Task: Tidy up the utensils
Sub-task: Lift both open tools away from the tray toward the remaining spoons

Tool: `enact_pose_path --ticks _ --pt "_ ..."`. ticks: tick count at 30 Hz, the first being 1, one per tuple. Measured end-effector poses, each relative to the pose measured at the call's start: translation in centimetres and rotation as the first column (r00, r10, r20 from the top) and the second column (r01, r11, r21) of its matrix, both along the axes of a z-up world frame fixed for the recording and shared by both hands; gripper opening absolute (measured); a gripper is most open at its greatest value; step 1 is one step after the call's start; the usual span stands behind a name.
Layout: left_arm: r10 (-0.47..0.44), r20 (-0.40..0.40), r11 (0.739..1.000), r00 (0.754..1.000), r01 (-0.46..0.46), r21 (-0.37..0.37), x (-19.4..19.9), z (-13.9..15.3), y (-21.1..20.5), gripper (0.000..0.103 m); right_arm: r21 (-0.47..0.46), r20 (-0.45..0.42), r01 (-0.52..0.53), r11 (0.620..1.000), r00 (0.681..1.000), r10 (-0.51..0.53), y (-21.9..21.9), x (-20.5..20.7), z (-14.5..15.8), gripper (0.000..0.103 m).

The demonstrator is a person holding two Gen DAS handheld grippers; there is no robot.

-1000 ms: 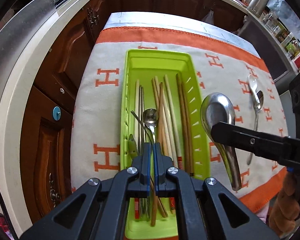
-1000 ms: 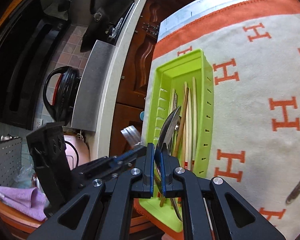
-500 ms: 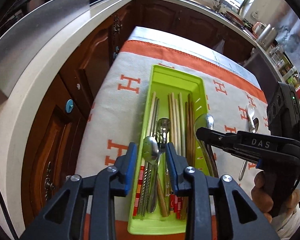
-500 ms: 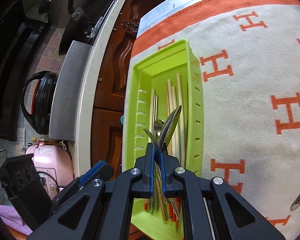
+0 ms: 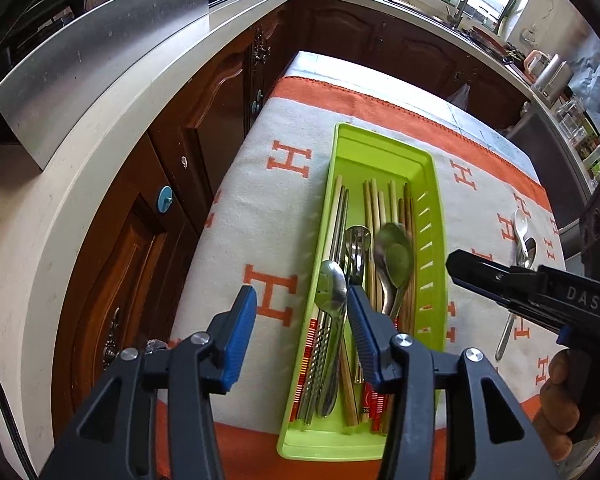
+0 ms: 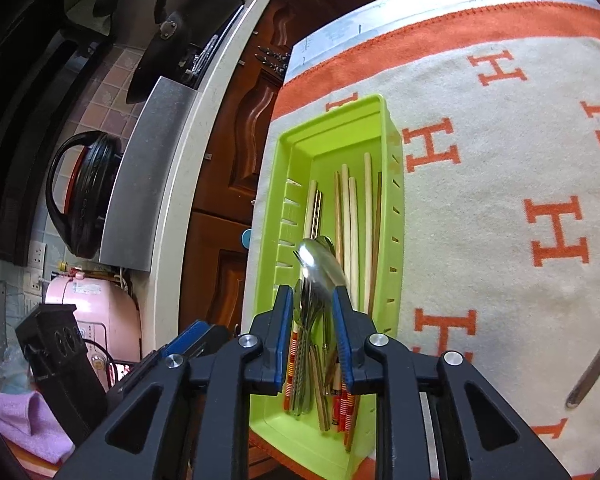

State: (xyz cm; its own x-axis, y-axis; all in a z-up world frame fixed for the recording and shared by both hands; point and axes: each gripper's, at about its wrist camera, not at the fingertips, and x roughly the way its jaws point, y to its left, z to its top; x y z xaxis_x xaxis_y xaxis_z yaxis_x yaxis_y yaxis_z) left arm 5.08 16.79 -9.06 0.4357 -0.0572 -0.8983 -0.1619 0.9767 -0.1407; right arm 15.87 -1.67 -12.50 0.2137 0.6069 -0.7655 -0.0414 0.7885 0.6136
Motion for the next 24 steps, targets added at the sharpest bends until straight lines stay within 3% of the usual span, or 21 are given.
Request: enact_pose_path --ticks 12,24 --pt "-0.021 -0.001 1.000 1.000 0.021 0.010 -0.4 0.1 -1.4 0.046 -0.145 0.075 -0.013 0.989 0.997 0.024 -4.0 -3.2 2.4 0.020" --pt "-0.087 0.002 0.996 0.996 0.087 0.021 -0.5 0.9 -4.6 0.046 -0.190 0.072 0.058 0.980 0.996 -0.045 -10.3 -5.4 2.6 0.020"
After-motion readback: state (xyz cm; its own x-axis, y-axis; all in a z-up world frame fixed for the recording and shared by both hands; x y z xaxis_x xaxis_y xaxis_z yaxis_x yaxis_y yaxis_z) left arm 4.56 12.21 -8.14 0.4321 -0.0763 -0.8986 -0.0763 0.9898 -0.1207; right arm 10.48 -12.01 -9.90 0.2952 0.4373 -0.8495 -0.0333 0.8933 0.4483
